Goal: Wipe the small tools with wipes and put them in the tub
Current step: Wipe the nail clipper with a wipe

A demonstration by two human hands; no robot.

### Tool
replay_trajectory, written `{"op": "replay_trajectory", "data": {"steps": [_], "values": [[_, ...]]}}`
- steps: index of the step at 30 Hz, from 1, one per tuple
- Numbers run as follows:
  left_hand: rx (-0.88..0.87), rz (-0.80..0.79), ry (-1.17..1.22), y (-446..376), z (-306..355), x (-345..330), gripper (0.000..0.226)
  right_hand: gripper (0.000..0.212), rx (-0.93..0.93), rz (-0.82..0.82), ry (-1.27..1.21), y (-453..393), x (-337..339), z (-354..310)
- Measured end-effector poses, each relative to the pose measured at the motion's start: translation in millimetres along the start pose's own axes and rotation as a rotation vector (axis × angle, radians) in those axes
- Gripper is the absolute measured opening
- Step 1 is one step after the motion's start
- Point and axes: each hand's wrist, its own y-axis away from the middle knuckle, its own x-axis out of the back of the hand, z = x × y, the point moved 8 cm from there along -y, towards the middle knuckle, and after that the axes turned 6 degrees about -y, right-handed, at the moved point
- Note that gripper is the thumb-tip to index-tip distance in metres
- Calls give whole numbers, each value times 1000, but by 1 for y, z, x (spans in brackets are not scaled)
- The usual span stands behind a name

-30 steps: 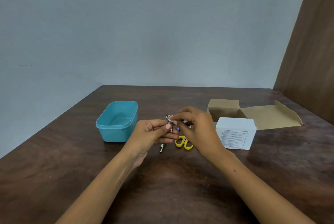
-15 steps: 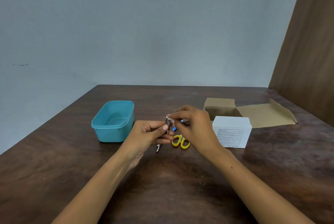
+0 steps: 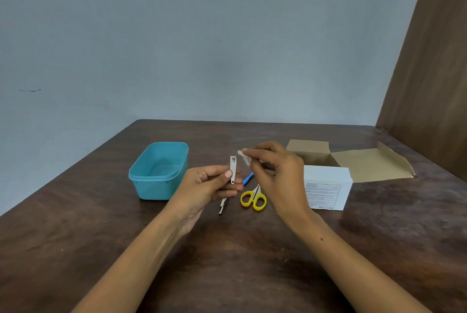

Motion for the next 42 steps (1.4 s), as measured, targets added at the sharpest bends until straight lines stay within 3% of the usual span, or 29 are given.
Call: {"op": "replay_trajectory", "data": {"steps": [11, 17, 28, 36, 42], "values": [[-83, 41, 4, 0, 5, 5, 14, 20, 81, -278, 54, 7, -24, -6], [-72, 4, -9, 1, 3, -1, 15, 19, 67, -204, 107, 3, -18, -3], [21, -20, 85, 0, -2, -3, 16, 17, 30, -286, 54, 5, -25, -3], [25, -27, -132, 3, -4, -2, 14, 14, 10, -406, 67, 5, -32, 0], [-16, 13, -191, 1, -1, 2, 10, 20, 142, -443, 150, 9, -32, -11]]}}
